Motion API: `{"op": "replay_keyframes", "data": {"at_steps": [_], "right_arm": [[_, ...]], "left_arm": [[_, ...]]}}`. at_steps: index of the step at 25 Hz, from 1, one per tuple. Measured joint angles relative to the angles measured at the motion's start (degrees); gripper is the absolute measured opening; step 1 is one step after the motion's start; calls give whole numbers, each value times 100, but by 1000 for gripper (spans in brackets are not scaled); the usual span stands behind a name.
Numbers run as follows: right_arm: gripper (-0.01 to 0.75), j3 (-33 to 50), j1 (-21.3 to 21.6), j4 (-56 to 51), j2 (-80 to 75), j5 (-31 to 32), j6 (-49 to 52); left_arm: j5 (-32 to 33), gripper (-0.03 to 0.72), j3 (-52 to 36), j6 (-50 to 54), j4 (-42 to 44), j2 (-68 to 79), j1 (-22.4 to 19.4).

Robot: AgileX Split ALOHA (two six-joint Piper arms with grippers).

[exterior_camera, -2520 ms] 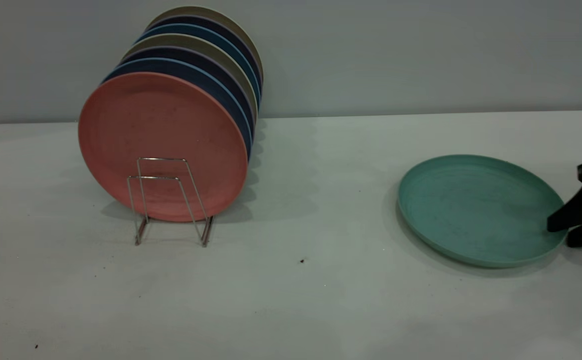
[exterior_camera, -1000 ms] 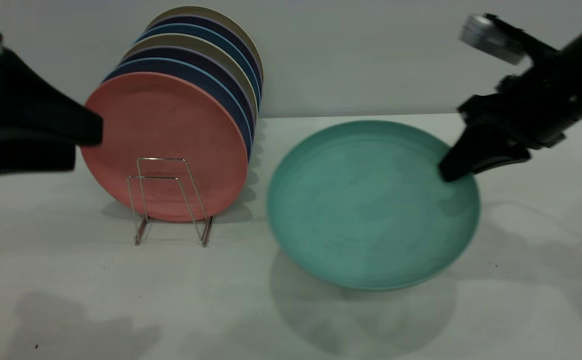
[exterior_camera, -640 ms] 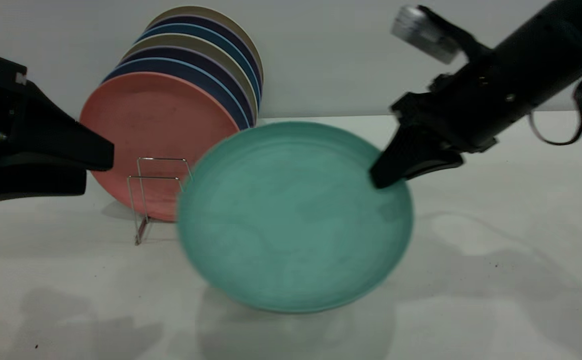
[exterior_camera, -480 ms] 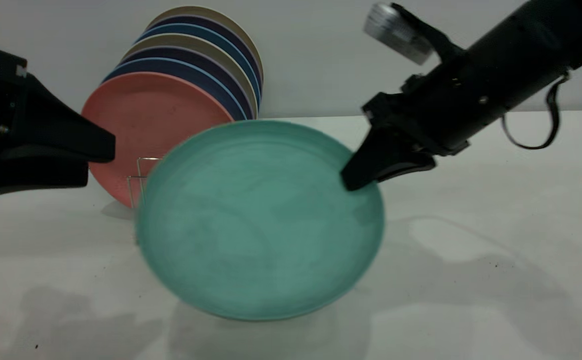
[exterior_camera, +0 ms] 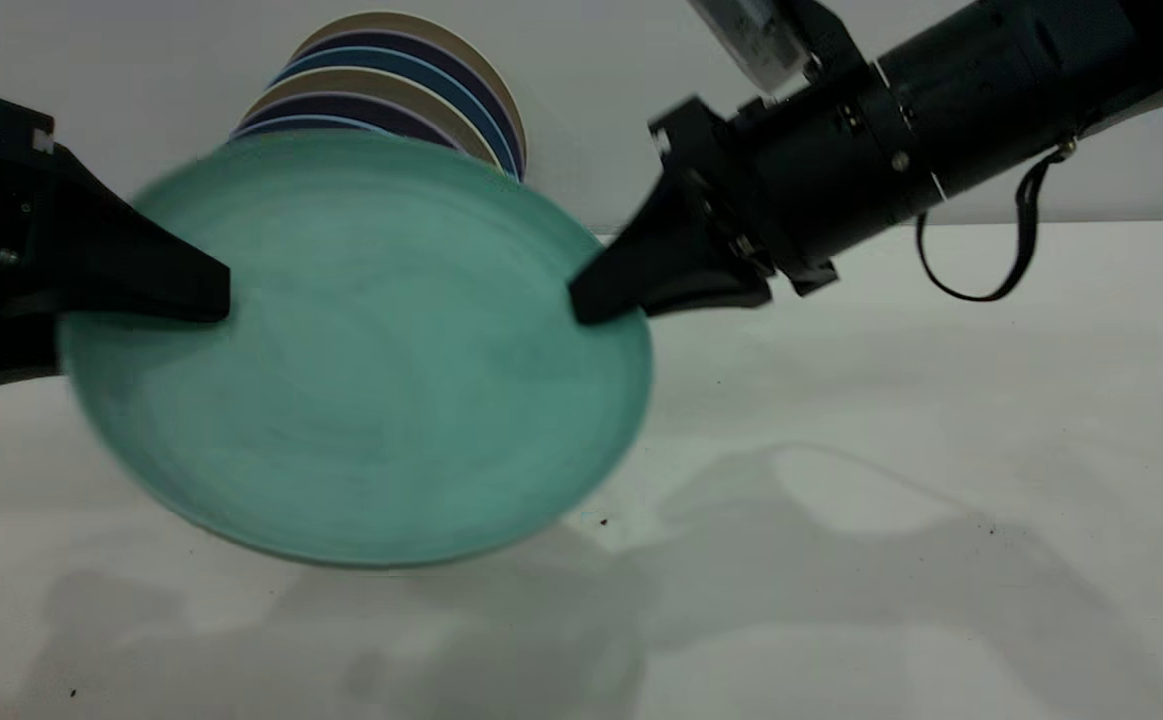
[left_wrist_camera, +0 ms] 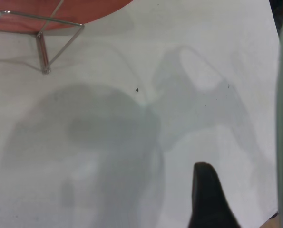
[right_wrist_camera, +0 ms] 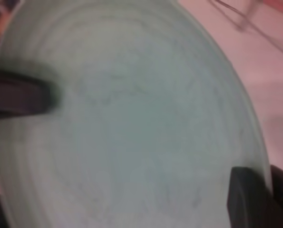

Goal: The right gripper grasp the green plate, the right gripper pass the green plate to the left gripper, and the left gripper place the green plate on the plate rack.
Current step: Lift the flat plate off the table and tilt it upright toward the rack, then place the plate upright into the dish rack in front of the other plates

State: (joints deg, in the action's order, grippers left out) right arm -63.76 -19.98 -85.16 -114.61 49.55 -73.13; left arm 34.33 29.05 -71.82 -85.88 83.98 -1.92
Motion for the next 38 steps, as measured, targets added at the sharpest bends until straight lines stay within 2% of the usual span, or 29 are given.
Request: {"op": "replay_keyframes", "data": {"at_steps": [2,4,5,6,9,13,15,18,21,26,31,34,38], "right_arm": [[25,0,0,-165,0,60,-133],[38,0,0,-210,0,26,-180],[48,0,0,-232,0,-30,-180],[67,0,0,-239,0,-76,-180],[178,0,6,-200,0,-251,-175],[441,0,271,133,0,-305,-131],[573,0,498,384,0,-299,-87],[683,0,858,849,0,-287,87],[699,0,1214,1265,0,-293,271],[629,0,1706,1633,0,-404,418],[560,0,2015,1791,0,-563,420],[551,0,2080,1803,0,-670,420],[551,0,2080,1807,0,-703,420]], "left_arm": [[0,368,0,0,-26,0,0],[6,230,0,-26,-54,0,0],[-2,138,0,-74,-56,0,0],[-39,88,0,-132,-101,2,0],[-272,81,0,-487,-195,2,0],[-769,81,156,-1249,-11,14,0],[-868,81,353,-1523,327,28,0],[-851,81,798,-1873,1134,35,0],[-527,81,1346,-2367,2160,42,0],[138,81,2260,-3427,3294,42,0],[-180,81,2767,-4198,3446,42,0],[-366,81,2918,-4754,3401,76,0],[-298,81,3155,-4860,3280,277,0]]}}
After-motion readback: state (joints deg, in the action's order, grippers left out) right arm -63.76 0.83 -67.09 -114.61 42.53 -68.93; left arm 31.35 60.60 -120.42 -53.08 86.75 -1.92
